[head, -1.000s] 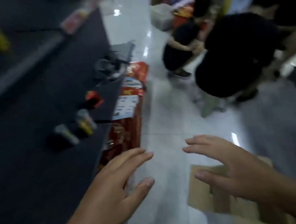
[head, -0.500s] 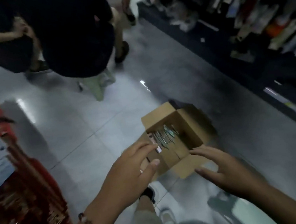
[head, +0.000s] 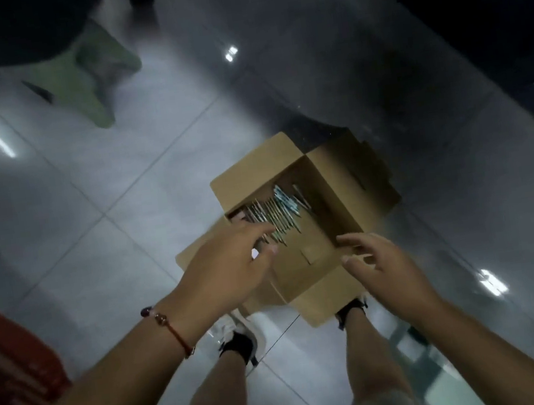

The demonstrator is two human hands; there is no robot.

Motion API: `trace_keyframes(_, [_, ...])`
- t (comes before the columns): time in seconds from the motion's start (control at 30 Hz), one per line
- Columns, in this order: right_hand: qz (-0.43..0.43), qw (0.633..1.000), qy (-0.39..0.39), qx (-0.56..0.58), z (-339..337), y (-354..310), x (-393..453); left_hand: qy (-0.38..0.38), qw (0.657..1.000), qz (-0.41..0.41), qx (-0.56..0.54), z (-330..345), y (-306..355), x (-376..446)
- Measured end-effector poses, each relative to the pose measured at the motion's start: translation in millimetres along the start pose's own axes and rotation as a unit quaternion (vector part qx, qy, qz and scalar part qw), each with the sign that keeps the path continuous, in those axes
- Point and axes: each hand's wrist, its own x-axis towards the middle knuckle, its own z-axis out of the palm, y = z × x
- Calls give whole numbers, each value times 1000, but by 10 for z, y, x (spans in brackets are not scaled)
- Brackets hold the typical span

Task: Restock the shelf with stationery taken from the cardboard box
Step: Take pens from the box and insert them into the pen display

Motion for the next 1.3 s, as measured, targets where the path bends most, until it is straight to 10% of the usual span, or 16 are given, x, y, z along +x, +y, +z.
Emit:
trace_keyframes(0.53, [31,996,-76,-17,1884,2771,3935,39,963,-249,-98,3507,-2033,3957])
trace_keyframes(0.93, [163,981,-103,-34,2457,2975,4603,121,963,-237,50,3712,-2118,4661])
trace_keyframes(1.3, [179,980,-20,80,2338,2879,4275,106,927,-294,-207,3581,-2136,4242])
